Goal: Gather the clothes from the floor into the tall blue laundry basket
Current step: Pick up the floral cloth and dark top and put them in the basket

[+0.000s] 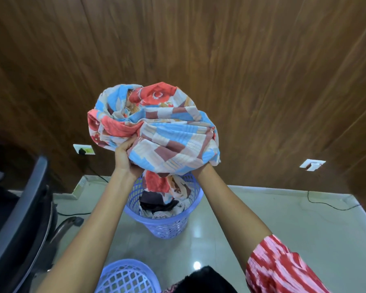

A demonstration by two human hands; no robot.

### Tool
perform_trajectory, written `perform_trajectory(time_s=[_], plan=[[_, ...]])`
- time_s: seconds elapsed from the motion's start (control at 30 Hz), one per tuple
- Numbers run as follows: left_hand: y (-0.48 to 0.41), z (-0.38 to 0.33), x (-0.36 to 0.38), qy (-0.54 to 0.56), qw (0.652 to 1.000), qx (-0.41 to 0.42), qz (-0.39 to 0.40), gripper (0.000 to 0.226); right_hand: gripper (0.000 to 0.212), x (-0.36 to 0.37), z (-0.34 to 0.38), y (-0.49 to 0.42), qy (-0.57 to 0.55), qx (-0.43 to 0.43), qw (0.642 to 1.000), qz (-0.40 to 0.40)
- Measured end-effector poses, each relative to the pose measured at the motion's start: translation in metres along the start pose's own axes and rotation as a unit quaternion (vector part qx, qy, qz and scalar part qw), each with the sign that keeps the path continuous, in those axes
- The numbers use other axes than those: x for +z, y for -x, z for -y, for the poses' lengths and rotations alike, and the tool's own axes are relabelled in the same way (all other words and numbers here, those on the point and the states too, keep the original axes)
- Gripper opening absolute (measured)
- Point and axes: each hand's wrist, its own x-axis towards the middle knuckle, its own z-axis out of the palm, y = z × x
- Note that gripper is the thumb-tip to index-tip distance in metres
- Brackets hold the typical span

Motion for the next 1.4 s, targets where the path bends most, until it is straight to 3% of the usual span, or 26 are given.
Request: perform_trajectory(time_s=[0.1, 0.2, 0.33, 0.4, 0.47, 0.53, 0.67, 0.9, 0.97, 1.13, 1.4], plan=[[-0.021, 0.008, -0.017, 0.024, 0.999, -0.001, -0.023, 0.042, 0.037, 0.003, -0.008, -0.03, 0.034, 0.0, 0.999, 0.001], [-0.045, 0.018, -0.026, 0.039, 0.997, -0.02, -0.065, 0.029, 0.044, 0.003, -0.01, -0.071, 0.065, 0.065, 0.996, 0.014], [-0.083, 0.04, -0.035, 0.022, 0.991, -0.045, -0.124, 0.027, 0.029, -0.013, -0.012, -0.13, 0.201, 0.099, 0.972, 0.066], [-0.102, 0.051, -0.035, -0.004, 0.985, -0.066, -0.159, 0.032, 0.025, -0.025, -0.012, -0.156, 0.353, 0.13, 0.925, 0.059], [-0.119, 0.068, -0.042, -0.017, 0.975, -0.092, -0.202, 0.03, 0.023, -0.048, -0.015, -0.177, 0.525, 0.146, 0.838, 0.024], [-0.127, 0.088, -0.053, -0.034, 0.963, -0.124, -0.237, 0.023, 0.013, -0.073, -0.02, -0.201, 0.592, 0.16, 0.79, -0.001], [-0.133, 0.115, -0.076, -0.123, 0.932, -0.219, -0.26, 0.02, 0.029, -0.067, -0.018, -0.212, 0.605, 0.151, 0.782, 0.01], [-0.093, 0.124, -0.112, -0.167, 0.89, -0.304, -0.296, 0.059, 0.02, -0.056, -0.049, -0.221, 0.611, 0.171, 0.77, 0.071], [-0.069, 0.13, -0.126, -0.139, 0.895, -0.294, -0.306, 0.058, 0.019, -0.052, -0.065, -0.216, 0.635, 0.166, 0.748, 0.093], [-0.007, 0.149, -0.139, -0.059, 0.908, -0.247, -0.334, 0.021, 0.017, -0.045, -0.116, -0.179, 0.698, 0.155, 0.675, 0.183], [0.141, 0.165, -0.171, 0.044, 0.9, -0.144, -0.409, 0.025, 0.025, -0.043, -0.212, -0.044, 0.721, 0.142, 0.585, 0.343]])
